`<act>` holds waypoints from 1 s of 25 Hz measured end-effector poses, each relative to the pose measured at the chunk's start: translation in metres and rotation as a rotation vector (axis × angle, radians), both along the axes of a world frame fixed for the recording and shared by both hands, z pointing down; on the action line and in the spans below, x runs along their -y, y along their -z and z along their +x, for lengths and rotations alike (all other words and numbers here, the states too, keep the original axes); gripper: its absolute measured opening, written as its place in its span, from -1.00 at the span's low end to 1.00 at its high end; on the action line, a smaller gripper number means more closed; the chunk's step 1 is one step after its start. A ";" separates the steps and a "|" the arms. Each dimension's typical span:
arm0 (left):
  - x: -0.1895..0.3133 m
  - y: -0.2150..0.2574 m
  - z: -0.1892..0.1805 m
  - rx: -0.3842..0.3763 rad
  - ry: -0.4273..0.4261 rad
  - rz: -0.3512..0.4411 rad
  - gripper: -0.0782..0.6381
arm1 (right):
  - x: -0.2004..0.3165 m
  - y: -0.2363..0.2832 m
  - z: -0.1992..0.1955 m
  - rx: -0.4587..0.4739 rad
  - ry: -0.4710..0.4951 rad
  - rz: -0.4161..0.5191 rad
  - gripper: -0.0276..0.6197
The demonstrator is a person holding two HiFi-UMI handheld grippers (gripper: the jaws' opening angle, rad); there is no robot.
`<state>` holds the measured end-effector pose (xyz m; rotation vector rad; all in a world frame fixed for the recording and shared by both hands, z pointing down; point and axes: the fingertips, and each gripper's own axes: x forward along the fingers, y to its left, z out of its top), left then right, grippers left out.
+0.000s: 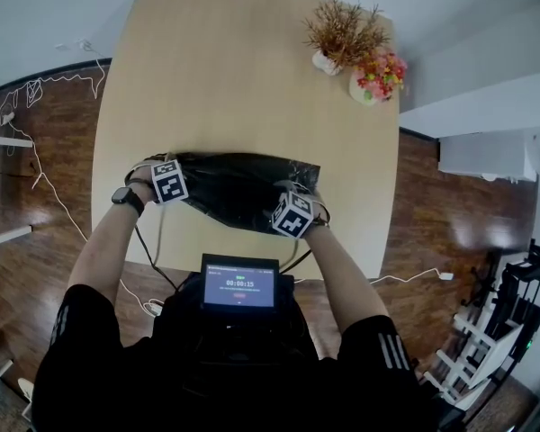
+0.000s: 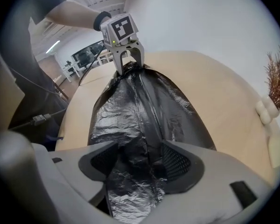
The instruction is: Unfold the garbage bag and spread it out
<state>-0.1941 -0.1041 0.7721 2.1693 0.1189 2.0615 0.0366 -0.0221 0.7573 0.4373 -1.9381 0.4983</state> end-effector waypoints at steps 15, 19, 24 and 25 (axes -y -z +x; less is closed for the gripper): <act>0.004 0.032 0.007 -0.084 -0.049 0.112 0.28 | 0.018 0.037 0.031 0.046 -0.079 0.104 0.21; 0.005 0.016 -0.007 -0.024 -0.134 0.124 0.28 | 0.001 0.014 0.062 0.007 -0.103 0.022 0.33; 0.001 -0.001 -0.015 0.006 -0.145 0.073 0.35 | -0.006 0.005 0.071 -0.017 -0.061 0.001 0.41; 0.002 -0.002 -0.015 0.006 -0.138 0.065 0.36 | -0.006 0.003 0.072 -0.020 -0.047 0.004 0.41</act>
